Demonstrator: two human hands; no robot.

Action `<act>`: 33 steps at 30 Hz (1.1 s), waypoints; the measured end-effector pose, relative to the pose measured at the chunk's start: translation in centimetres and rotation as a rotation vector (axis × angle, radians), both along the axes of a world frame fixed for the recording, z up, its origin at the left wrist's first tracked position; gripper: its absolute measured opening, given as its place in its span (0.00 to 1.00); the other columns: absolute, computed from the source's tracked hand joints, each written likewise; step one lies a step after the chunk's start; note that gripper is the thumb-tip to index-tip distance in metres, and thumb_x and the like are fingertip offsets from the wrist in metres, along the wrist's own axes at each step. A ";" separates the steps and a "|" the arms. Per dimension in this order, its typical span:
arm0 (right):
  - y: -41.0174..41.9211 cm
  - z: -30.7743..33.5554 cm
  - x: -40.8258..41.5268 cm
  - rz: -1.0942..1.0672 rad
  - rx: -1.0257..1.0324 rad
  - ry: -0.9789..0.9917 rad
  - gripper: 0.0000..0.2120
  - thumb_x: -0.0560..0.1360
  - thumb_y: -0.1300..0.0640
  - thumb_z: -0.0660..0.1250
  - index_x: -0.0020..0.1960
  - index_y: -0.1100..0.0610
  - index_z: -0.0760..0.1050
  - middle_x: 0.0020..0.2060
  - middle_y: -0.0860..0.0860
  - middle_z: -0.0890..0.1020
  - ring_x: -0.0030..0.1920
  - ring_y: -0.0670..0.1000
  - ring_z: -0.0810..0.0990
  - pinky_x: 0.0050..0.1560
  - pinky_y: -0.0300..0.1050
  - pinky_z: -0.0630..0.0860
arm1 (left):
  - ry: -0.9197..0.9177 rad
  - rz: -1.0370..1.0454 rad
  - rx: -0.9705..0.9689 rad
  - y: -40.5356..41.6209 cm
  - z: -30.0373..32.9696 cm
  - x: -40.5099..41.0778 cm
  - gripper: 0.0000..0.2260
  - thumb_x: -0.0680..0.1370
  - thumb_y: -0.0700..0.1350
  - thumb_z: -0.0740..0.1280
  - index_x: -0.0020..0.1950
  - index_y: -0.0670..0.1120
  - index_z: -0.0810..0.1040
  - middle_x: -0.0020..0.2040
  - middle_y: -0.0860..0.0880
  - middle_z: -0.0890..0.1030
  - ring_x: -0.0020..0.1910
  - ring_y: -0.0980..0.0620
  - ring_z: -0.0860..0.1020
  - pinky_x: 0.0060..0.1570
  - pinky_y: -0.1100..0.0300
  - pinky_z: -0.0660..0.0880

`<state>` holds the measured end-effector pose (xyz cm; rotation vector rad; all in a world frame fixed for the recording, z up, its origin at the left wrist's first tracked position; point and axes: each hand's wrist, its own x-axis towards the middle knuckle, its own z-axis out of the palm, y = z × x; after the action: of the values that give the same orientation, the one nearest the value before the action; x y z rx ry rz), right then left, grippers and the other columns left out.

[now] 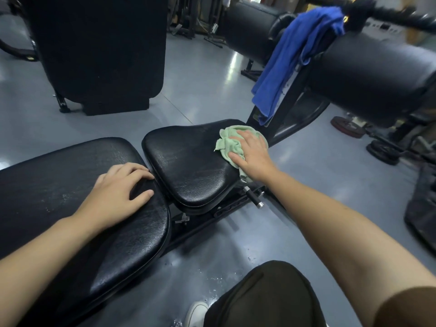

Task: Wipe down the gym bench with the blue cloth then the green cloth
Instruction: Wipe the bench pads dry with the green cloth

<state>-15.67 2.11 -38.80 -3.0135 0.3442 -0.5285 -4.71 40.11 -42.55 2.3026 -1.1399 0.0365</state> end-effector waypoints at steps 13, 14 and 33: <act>8.4 -1.7 -1.4 -0.266 0.452 -0.023 0.38 0.74 0.37 0.66 0.79 0.44 0.56 0.81 0.47 0.44 0.79 0.50 0.34 0.77 0.58 0.37 | 0.004 0.007 0.021 -0.2 0.0 0.2 0.13 0.78 0.58 0.67 0.62 0.60 0.75 0.64 0.63 0.71 0.68 0.54 0.64 0.67 0.45 0.63; 8.5 -1.6 -1.2 -0.278 0.484 -0.053 0.39 0.73 0.38 0.68 0.79 0.44 0.56 0.81 0.47 0.44 0.79 0.49 0.34 0.77 0.58 0.38 | 0.002 0.006 0.022 -0.2 0.0 0.2 0.13 0.78 0.58 0.67 0.62 0.60 0.75 0.64 0.63 0.71 0.68 0.53 0.64 0.67 0.45 0.63; 1.1 3.4 4.8 -0.572 0.436 -0.008 0.42 0.63 0.26 0.61 0.74 0.40 0.60 0.66 0.51 0.67 0.63 0.58 0.68 0.61 0.53 0.68 | 0.036 0.004 0.003 -0.6 -0.4 1.2 0.19 0.70 0.69 0.56 0.57 0.65 0.74 0.60 0.68 0.68 0.64 0.61 0.63 0.62 0.48 0.65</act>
<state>-10.83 3.20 -35.44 -2.4645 1.1659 -0.4193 -3.54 39.49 -42.91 2.2988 -1.1178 -0.0041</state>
